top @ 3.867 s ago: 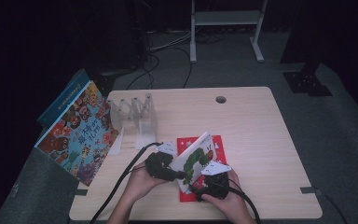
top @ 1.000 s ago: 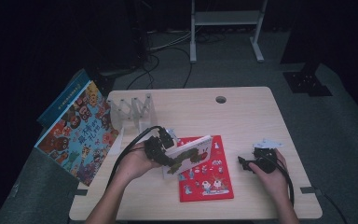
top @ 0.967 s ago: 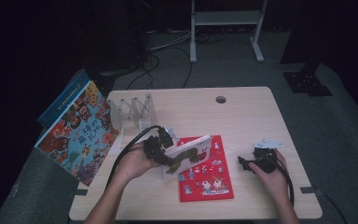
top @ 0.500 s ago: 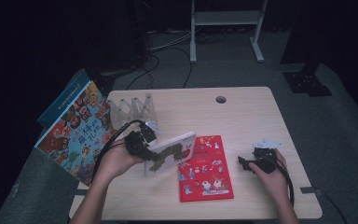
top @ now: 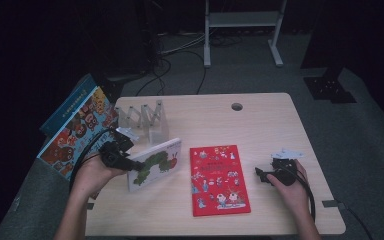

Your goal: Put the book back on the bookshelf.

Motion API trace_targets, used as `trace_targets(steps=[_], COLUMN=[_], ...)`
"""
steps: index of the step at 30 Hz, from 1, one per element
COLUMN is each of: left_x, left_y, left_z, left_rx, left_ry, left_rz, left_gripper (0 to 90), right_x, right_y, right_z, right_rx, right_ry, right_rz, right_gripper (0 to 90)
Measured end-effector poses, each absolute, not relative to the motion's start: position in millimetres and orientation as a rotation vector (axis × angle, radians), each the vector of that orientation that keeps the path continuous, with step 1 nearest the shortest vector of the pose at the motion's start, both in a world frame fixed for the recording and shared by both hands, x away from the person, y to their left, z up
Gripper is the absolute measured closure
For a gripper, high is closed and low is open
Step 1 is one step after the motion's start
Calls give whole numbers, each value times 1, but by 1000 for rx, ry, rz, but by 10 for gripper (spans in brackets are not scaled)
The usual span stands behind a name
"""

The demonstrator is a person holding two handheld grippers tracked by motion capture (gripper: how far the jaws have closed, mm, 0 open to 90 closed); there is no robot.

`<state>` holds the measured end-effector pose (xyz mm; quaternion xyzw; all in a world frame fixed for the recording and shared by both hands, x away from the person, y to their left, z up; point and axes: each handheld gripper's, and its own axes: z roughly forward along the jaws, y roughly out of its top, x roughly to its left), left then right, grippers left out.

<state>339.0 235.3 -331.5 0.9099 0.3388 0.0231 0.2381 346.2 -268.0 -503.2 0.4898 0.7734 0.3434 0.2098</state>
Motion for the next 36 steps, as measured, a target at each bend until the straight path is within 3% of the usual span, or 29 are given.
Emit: trace_targets(steps=[14, 36], left_x=[341, 394], left_y=[279, 264], left_z=[-329, -331], left_rx=[2413, 2380], left_ry=[1067, 1142], left_rz=[108, 178], left_gripper=[753, 753], right_x=[347, 347], right_y=[-268, -268], right_z=[-503, -503], right_rx=[1364, 1364], right_ry=[2147, 2147], right_rz=[952, 952], right_gripper=[148, 148])
